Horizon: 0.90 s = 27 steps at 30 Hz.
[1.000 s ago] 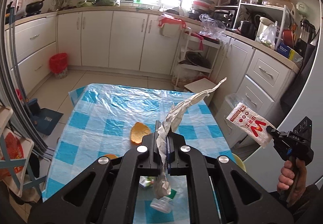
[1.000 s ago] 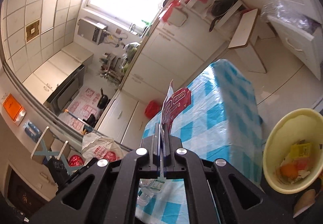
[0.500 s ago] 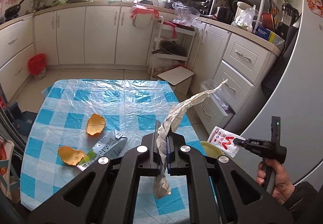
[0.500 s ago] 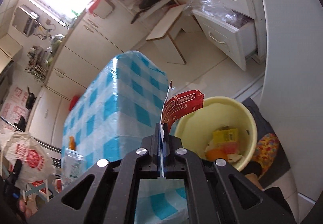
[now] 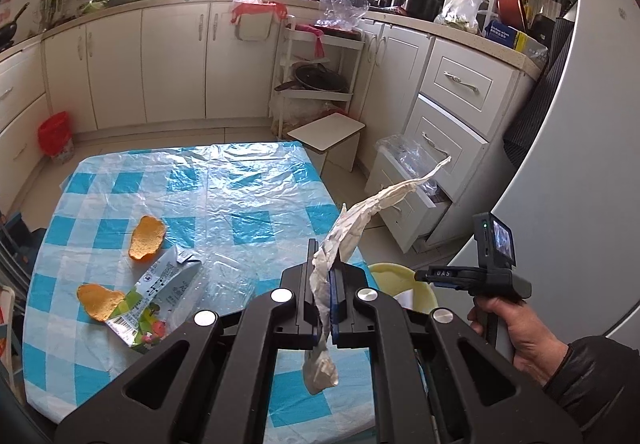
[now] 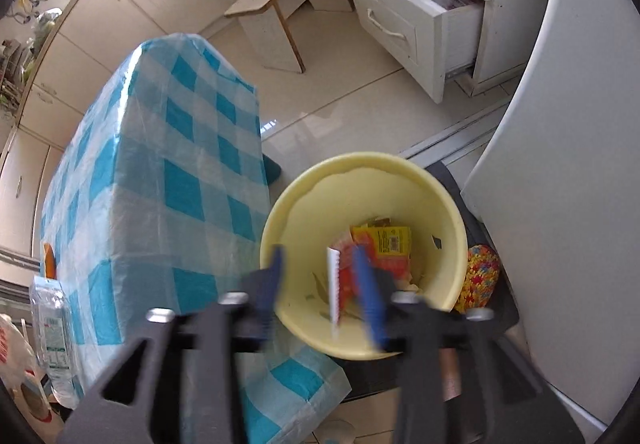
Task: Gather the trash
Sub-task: 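Carry both items over the yellow bucket and open the right tool to drop the wrapper, then open the left tool over the yellow bucket to drop the tissue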
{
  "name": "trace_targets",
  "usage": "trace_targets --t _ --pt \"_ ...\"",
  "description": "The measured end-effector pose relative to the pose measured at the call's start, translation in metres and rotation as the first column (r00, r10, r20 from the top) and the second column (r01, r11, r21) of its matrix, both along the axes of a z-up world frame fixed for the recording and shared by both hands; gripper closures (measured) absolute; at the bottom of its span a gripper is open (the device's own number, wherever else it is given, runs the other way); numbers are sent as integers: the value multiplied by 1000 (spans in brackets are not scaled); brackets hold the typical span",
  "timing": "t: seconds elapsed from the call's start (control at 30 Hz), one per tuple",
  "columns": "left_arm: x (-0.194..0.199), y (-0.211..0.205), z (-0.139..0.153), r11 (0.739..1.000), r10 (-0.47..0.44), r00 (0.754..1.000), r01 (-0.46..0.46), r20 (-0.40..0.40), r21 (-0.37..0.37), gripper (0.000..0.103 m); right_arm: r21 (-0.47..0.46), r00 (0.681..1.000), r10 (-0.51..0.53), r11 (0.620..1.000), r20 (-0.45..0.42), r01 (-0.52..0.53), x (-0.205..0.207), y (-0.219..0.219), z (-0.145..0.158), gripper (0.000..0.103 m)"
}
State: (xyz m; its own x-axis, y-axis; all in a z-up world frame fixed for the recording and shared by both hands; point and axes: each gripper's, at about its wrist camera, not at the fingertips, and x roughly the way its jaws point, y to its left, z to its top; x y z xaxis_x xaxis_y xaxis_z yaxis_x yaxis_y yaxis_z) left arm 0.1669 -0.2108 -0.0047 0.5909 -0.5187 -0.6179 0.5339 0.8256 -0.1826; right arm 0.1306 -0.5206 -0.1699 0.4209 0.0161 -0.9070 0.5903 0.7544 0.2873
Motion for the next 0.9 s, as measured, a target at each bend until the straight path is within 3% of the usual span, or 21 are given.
trace_targets --t 0.13,0.23,0.33,0.5,0.67,0.77,0.83,0.9 --pt "-1 -18 -7 1000 -27 999 27 -20 7 99 39 995 -17 999 97 13 -3 -5 21 51" --pt "1 -36 -13 998 -58 997 57 -56 -9 99 -11 976 -14 1000 217 17 -9 -3 56 45" --pt "6 -58 -21 995 -95 989 90 -116 -48 99 -107 937 -18 993 350 59 -23 -1 92 34" --pt "19 -103 -51 991 -128 968 115 -214 -76 99 -122 855 -85 978 511 170 -49 -11 129 33" --pt "37 -156 -102 991 -130 931 118 -340 -56 99 -94 799 -141 967 585 239 -64 -23 145 32" --pt "42 -185 -124 991 -131 922 137 -365 -9 98 -71 791 -153 968 593 240 -66 -29 145 32" --pt "45 -199 -134 989 -134 914 150 -382 14 90 -55 793 -158 970 589 235 -64 -32 144 32" --pt "47 -206 -140 989 -121 913 145 -389 31 64 -38 790 -167 972 590 234 -62 -32 144 32"
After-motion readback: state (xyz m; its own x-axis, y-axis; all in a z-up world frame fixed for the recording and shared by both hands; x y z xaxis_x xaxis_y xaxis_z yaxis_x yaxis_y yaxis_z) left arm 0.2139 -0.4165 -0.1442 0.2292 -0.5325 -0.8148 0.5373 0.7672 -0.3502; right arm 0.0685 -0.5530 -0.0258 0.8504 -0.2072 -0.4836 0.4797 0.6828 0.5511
